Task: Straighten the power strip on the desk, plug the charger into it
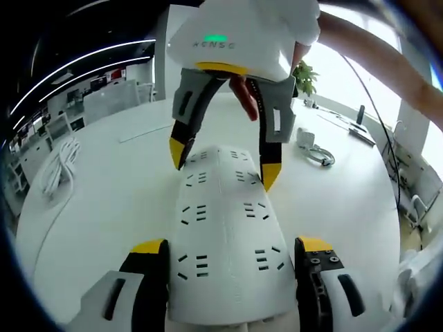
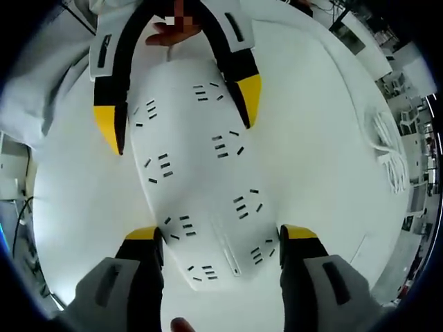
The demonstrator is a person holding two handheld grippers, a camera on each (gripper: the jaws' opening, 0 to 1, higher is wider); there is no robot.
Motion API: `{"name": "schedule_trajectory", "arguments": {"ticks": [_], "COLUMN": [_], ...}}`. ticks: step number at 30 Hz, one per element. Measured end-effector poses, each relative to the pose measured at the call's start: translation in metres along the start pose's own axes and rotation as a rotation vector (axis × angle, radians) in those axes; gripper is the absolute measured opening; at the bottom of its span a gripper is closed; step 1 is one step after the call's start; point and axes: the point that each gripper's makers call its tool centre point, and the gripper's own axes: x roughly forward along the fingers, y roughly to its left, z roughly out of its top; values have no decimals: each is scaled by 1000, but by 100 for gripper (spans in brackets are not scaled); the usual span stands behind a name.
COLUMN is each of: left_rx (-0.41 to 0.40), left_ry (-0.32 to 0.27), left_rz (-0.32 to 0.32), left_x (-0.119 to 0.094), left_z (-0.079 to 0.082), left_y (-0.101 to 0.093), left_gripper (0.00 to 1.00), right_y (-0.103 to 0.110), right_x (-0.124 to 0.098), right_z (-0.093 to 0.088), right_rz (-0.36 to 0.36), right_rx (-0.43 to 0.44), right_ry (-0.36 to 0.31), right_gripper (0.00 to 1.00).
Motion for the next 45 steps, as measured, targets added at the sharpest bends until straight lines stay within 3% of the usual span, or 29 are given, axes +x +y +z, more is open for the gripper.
{"name": "schedule_trajectory", "arguments": {"ticks": [21,25,45], "left_rx": [-1,-1,5], "left_ry": [-3,-3,2], "left_rz": [-2,-2,-6], "left_x": [1,0,0], "left_z": [2,1,1], "left_y": [-3,-4,-6], "left_gripper": [75,75,75], "right_y": [3,6,10], "right_x": [5,7,6], "right_z": [1,3,2], "right_rz": [83,112,108], "right_rx": [-52,-93,-67], "right_ry": [83,65,42], "right_gripper": [70,70,68]}}
